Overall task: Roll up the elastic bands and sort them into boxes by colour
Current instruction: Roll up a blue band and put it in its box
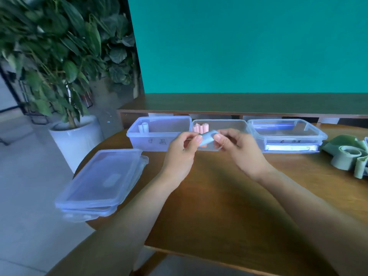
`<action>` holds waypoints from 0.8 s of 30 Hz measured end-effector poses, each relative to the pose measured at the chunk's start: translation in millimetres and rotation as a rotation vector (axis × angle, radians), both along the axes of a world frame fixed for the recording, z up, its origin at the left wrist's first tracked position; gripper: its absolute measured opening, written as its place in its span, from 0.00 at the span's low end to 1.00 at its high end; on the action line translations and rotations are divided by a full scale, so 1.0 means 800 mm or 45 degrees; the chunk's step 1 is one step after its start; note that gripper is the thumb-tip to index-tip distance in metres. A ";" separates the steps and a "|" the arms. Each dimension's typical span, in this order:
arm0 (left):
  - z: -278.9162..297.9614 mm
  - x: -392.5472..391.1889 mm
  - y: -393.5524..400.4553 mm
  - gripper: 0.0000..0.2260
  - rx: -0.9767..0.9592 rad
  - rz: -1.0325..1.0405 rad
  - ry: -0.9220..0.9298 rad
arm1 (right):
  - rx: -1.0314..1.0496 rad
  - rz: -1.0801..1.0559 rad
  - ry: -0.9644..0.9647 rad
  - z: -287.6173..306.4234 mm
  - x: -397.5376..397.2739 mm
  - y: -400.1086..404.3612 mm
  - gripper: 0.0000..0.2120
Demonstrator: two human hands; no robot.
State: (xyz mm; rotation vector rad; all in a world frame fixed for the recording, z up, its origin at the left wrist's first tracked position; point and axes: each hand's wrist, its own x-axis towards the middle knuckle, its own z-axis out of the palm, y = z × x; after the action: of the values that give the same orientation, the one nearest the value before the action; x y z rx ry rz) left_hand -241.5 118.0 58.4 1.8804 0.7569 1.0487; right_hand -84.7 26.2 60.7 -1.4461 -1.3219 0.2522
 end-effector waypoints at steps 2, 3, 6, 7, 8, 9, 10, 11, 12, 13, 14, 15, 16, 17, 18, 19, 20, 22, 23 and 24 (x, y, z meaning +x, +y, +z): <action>0.020 -0.020 0.017 0.06 0.010 0.021 -0.057 | 0.039 0.041 0.018 0.022 -0.019 0.023 0.07; 0.029 -0.030 0.028 0.07 0.027 0.032 -0.055 | 0.043 0.057 0.011 0.032 -0.026 0.036 0.08; 0.051 -0.059 0.066 0.07 0.086 0.088 -0.033 | 0.019 0.088 -0.022 0.054 -0.042 0.078 0.08; 0.055 -0.069 0.082 0.07 0.118 0.133 -0.015 | 0.005 0.080 -0.046 0.060 -0.046 0.093 0.08; 0.058 -0.078 0.100 0.07 0.154 0.192 0.016 | -0.012 0.070 -0.072 0.064 -0.048 0.108 0.09; 0.059 -0.087 0.118 0.08 0.183 0.262 0.067 | -0.036 0.061 -0.095 0.067 -0.050 0.124 0.10; 0.058 -0.095 0.136 0.08 0.200 0.327 0.118 | -0.066 0.052 -0.117 0.068 -0.050 0.141 0.10; 0.057 -0.103 0.153 0.08 0.200 0.386 0.164 | -0.103 0.042 -0.144 0.069 -0.049 0.158 0.10; 0.053 -0.110 0.170 0.08 0.187 0.436 0.200 | -0.145 0.031 -0.172 0.067 -0.048 0.177 0.11; 0.050 -0.116 0.183 0.08 0.171 0.466 0.231 | -0.193 0.018 -0.189 0.066 -0.046 0.192 0.11; 0.047 -0.121 0.194 0.08 0.153 0.480 0.257 | -0.246 0.013 -0.208 0.064 -0.044 0.206 0.12; 0.043 -0.125 0.205 0.08 0.133 0.486 0.290 | -0.306 0.011 -0.246 0.060 -0.042 0.223 0.12; 0.039 -0.128 0.215 0.07 0.121 0.490 0.331 | -0.361 0.010 -0.304 0.058 -0.040 0.239 0.12; 0.034 -0.129 0.224 0.07 0.117 0.490 0.369 | -0.418 0.006 -0.360 0.056 -0.040 0.253 0.12; 0.029 -0.130 0.233 0.06 0.113 0.486 0.397 | -0.470 0.003 -0.407 0.054 -0.040 0.267 0.12; 0.026 -0.129 0.241 0.06 0.107 0.478 0.421 | -0.513 -0.003 -0.454 0.052 -0.041 0.280 0.13; 0.022 -0.128 0.248 0.06 0.099 0.468 0.443 | -0.551 -0.010 -0.502 0.050 -0.042 0.293 0.14; 0.018 -0.124 0.260 0.07 0.091 0.450 0.497 | -0.616 -0.010 -0.576 0.046 -0.047 0.317 0.15; 0.016 -0.123 0.265 0.07 0.094 0.447 0.523 | -0.647 -0.005 -0.611 0.044 -0.049 0.327 0.15; 0.015 -0.121 0.269 0.08 0.097 0.451 0.544 | -0.676 -0.002 -0.652 0.041 -0.050 0.338 0.15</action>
State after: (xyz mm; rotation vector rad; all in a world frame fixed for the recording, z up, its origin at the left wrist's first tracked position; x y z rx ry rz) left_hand -338.2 333.0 70.2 2.1143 1.3522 0.8989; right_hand -124.8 296.7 93.6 -2.0516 -1.7486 0.2520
